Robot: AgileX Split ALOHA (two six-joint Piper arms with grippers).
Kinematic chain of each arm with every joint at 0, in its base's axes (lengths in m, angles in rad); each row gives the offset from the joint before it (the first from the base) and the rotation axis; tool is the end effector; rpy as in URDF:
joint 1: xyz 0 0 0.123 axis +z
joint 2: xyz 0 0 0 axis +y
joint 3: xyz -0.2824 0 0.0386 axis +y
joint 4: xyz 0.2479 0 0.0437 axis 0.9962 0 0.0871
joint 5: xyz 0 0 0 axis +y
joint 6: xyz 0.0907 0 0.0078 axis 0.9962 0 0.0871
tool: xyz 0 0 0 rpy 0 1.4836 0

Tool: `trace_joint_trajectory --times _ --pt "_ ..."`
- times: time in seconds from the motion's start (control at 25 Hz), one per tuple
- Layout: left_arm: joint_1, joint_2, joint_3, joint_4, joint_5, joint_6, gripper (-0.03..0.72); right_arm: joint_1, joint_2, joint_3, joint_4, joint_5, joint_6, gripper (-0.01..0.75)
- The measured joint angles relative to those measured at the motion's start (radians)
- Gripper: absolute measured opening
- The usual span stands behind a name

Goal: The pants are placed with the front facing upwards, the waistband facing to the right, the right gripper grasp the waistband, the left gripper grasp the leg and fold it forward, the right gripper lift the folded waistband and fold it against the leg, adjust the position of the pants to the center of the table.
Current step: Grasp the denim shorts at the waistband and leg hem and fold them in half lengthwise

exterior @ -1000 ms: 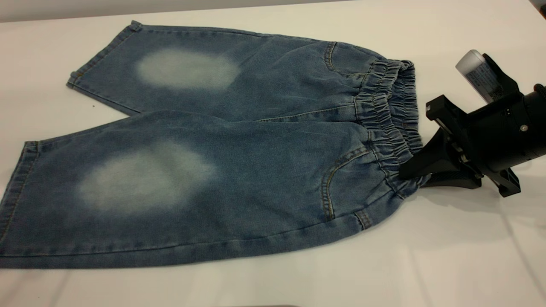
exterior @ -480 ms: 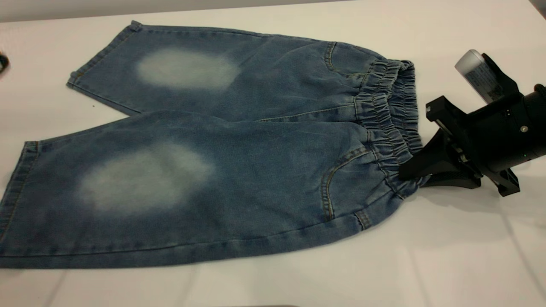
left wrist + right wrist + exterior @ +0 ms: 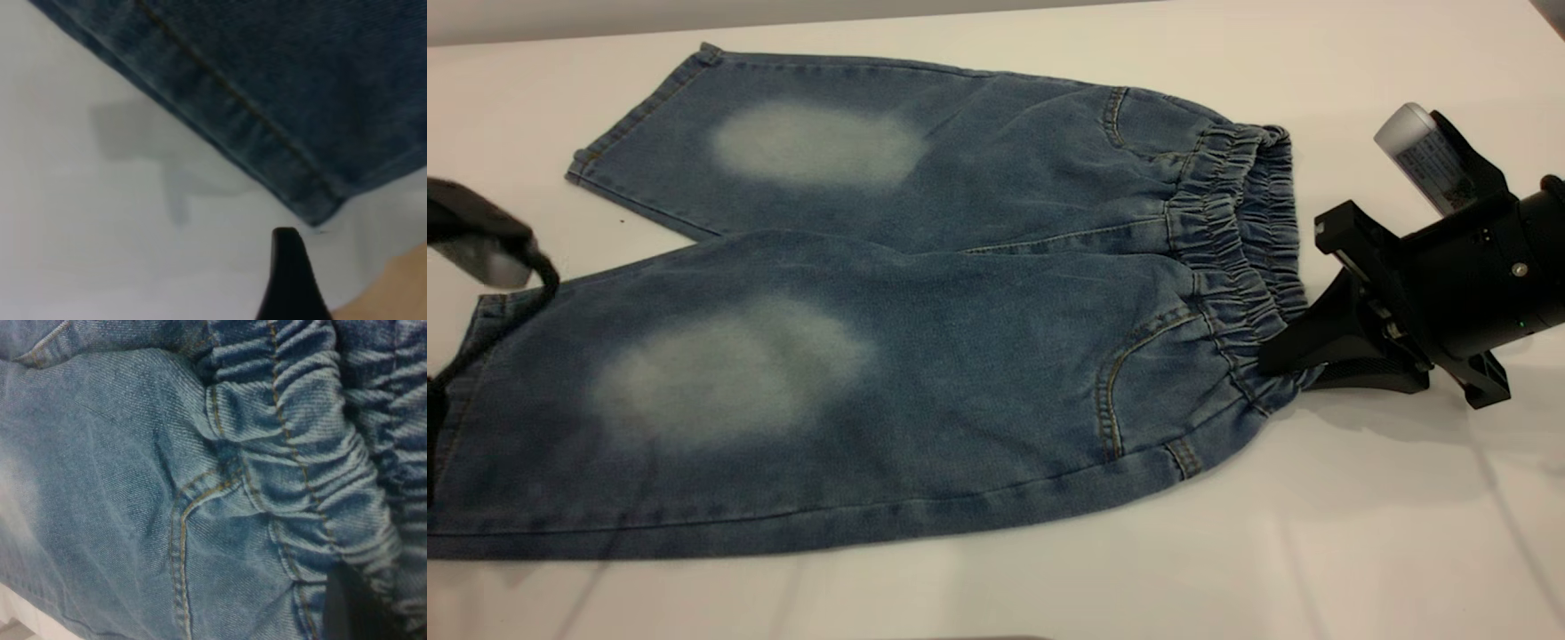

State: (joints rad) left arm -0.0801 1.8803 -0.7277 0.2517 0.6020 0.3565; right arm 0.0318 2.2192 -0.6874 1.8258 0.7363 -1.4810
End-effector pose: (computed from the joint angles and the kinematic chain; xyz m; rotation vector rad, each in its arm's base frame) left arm 0.2561 -0.0077 0.0816 -0.9671 -2.8643 -0.1783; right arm 0.2764 0.0681 0.0139 0.3661 2.7415 1.1037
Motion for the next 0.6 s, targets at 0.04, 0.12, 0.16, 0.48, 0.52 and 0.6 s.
trace_joint_trajectory --times 0.04,0.12,0.16,0.48,0.52,0.6 --pt "0.0 0.009 0.0 0.014 -0.011 0.008 0.442 0.0 0.0 0.0 0.0 0.0 0.0 0.04" --pt "0.0 0.027 0.0 0.021 -0.035 0.036 0.442 0.0 0.0 0.0 0.0 0.0 0.0 0.04" --pt "0.0 0.033 -0.001 0.023 -0.045 0.052 0.442 0.0 0.0 0.0 0.0 0.0 0.0 0.041" --pt "0.0 0.053 -0.001 0.019 -0.081 0.246 0.442 0.0 0.0 0.0 0.0 0.0 -0.002 0.041" --pt "0.0 0.058 -0.001 0.011 -0.073 0.281 0.442 0.0 0.0 0.0 0.0 0.0 -0.002 0.041" --pt "0.0 0.067 0.001 -0.02 -0.065 0.348 0.442 0.0 0.0 0.0 0.0 0.0 -0.002 0.043"
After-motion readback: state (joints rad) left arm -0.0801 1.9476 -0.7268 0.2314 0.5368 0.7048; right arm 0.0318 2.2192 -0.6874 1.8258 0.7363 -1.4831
